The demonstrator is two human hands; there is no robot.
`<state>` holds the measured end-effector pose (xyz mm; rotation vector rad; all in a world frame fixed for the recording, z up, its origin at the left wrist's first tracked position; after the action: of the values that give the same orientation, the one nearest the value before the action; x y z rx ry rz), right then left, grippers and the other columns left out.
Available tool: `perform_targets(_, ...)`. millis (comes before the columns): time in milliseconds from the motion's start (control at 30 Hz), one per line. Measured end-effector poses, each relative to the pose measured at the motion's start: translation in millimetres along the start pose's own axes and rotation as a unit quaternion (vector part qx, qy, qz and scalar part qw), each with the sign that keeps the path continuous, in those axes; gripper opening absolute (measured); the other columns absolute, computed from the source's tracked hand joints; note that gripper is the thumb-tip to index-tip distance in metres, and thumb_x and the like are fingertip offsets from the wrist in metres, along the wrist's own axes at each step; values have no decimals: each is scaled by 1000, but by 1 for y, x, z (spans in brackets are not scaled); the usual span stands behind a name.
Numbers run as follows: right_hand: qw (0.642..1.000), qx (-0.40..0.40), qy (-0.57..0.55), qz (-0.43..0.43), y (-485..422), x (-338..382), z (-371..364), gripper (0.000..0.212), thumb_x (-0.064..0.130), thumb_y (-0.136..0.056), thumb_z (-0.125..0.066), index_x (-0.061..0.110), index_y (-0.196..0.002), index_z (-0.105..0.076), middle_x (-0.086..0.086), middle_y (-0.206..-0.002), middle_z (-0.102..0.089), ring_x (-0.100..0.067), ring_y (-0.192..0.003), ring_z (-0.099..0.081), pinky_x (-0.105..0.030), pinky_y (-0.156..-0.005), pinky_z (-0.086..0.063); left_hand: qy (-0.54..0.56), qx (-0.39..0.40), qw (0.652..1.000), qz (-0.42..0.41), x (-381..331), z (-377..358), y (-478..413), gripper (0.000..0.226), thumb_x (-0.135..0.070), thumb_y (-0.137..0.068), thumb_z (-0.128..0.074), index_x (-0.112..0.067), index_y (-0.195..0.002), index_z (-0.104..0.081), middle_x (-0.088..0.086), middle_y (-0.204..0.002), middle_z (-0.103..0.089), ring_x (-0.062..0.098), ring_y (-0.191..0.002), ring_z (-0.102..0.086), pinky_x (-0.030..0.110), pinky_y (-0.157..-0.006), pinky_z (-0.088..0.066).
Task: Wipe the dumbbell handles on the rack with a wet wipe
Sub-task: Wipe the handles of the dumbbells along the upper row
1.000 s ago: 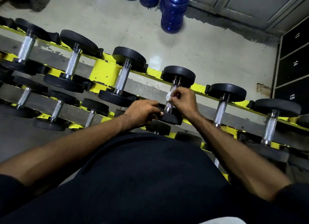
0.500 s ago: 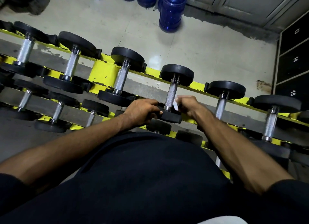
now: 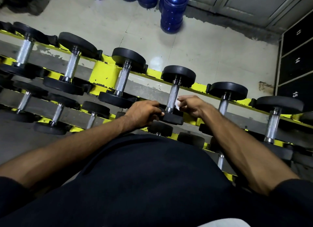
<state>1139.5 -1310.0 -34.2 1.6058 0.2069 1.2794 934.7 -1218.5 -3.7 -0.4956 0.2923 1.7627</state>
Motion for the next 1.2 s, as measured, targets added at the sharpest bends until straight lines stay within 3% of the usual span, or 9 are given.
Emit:
perform_targets(100,993,-7,107,43,3,-15,9,22,-14,-82,-67,6,-86,-74,-15,-99,-71,-21,-76,-67,-33,-71,-60,-3,3,1000,-7,-1,2,-1,22,-18,-74,-85,-19,-94,-77,-2,-86,-63,20,-74,-64,25,-59,-44)
perform_targets(167,966,-32,210,148,11,-18,6,17,-4,-72,-82,8,-83,-77,-12,-91,-74,-18,-75,-68,-33,-72,-60,-8,6,1000,-8,-1,3,0,25,-15,-71,-86,-19,-94,-77,-1,-87,-64,21,-75,-65,26,-58,-46)
perform_targets(367,729,-70,546,407,22,10,-36,11,21,-88,-70,19,-97,-77,-1,-94,-68,-22,-81,-65,-27,-61,-42,-7,-2,1000,1,-6,5,2,23,-12,-71,-86,-20,-92,-77,-2,-87,-65,19,-74,-64,21,-58,-36)
perform_targets(533,590,-129,726,328,20,55,-66,23,3,-86,-58,7,-105,-70,-12,-109,-64,-38,-90,-66,-36,-61,-41,-10,6,1000,2,-6,5,2,26,-11,-71,-86,-20,-94,-77,-2,-86,-64,19,-72,-64,22,-57,-35)
perform_targets(733,490,68,829,263,24,53,-85,16,25,-90,-64,15,-103,-69,-5,-94,-65,-26,-82,-61,-34,-66,-50,0,3,1000,0,-1,-1,0,26,-13,-71,-86,-23,-94,-77,-4,-88,-66,21,-76,-66,25,-54,-46)
perform_targets(867,555,87,756,335,33,47,-66,11,24,-86,-67,17,-92,-73,-8,-83,-67,-25,-71,-57,-27,-57,-41,-1,-1,1000,-2,-1,-1,1,27,-13,-72,-86,-23,-95,-77,-4,-92,-68,22,-78,-66,26,-55,-43)
perform_targets(967,686,59,630,359,33,32,-35,8,22,-80,-75,20,-88,-76,-2,-82,-72,-19,-71,-64,-35,-61,-54,-2,-6,1000,-6,-3,1,2,27,-10,-70,-86,-20,-93,-78,-2,-93,-68,23,-77,-66,24,-57,-41)
perform_targets(1067,807,-30,508,301,33,8,-17,8,20,-74,-80,16,-73,-74,1,-73,-71,-15,-66,-65,-34,-59,-56,1,-7,1000,-6,-3,1,1,25,-13,-72,-86,-20,-94,-77,-2,-92,-67,21,-78,-66,23,-60,-39)
perform_targets(1200,902,-109,386,160,15,-16,-6,9,8,-67,-72,14,-62,-68,1,-66,-69,-18,-67,-67,-34,-58,-56,-6,8,1000,0,-2,-1,2,28,-13,-73,-84,-18,-100,-77,1,-94,-66,22,-82,-65,26,-62,-44)
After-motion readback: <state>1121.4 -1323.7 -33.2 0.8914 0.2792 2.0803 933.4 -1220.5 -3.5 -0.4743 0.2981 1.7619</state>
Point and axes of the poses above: each hand's wrist, its own y-axis away from the middle knuckle, its own z-axis out of the back of the hand, x = y × z, the point moved 2 cm from there along -y, towards the middle knuckle
